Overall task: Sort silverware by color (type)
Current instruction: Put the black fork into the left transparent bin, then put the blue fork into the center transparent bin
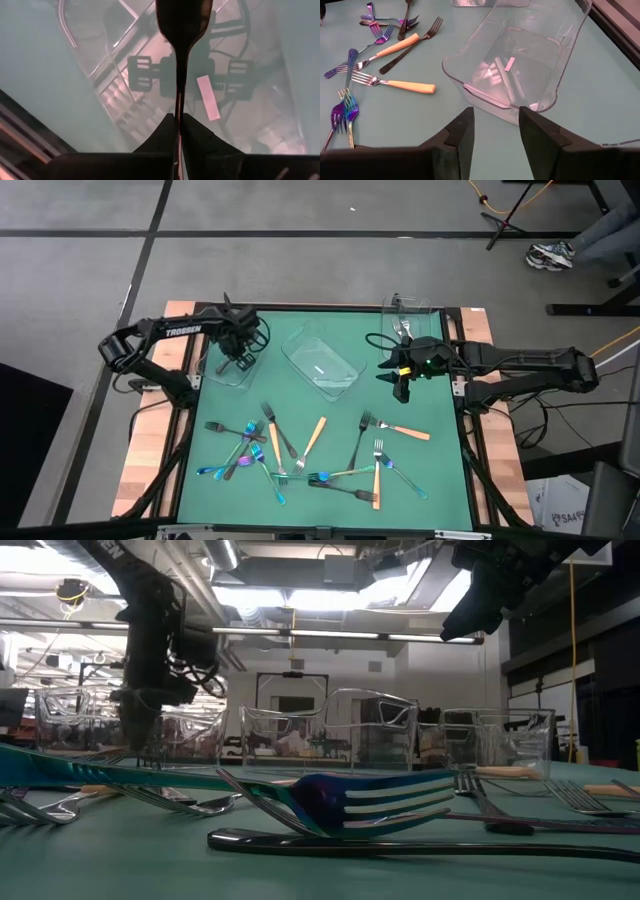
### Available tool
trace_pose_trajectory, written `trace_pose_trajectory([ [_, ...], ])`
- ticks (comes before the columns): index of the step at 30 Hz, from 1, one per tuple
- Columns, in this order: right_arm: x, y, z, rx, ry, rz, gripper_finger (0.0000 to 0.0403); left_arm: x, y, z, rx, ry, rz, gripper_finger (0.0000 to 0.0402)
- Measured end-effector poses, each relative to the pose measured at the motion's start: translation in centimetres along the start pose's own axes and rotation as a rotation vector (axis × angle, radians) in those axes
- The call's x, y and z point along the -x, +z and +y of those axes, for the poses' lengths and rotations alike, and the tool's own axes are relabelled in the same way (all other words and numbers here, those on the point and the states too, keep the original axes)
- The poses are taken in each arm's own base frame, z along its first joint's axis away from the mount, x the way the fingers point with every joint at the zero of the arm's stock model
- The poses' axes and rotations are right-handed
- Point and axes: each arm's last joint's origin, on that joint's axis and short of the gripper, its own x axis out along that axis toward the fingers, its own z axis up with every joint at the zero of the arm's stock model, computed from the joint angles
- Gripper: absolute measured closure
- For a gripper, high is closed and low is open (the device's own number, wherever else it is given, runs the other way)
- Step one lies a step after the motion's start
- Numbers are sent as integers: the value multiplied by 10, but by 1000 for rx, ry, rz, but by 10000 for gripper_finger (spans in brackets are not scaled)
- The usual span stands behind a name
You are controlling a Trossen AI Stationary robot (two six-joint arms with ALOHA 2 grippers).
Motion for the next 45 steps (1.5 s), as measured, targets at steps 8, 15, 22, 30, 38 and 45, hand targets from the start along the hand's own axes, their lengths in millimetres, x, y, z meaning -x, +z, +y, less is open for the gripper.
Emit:
trace_pose_trajectory([
  [8,0,0,0,0,0,0,260,-8,-4,-1,-2,0,1,392],
  [15,0,0,0,0,0,0,260,-8,-1,-1,-73,-2,-32,392],
  [22,0,0,0,0,0,0,260,-8,2,-1,-69,-3,-67,391],
  [30,0,0,0,0,0,0,260,-8,3,-1,-66,-4,-70,391],
  [38,0,0,0,0,0,0,260,-8,3,-1,-58,-4,-72,342],
  [45,0,0,0,0,0,0,260,-8,5,-2,-54,-6,-98,322],
])
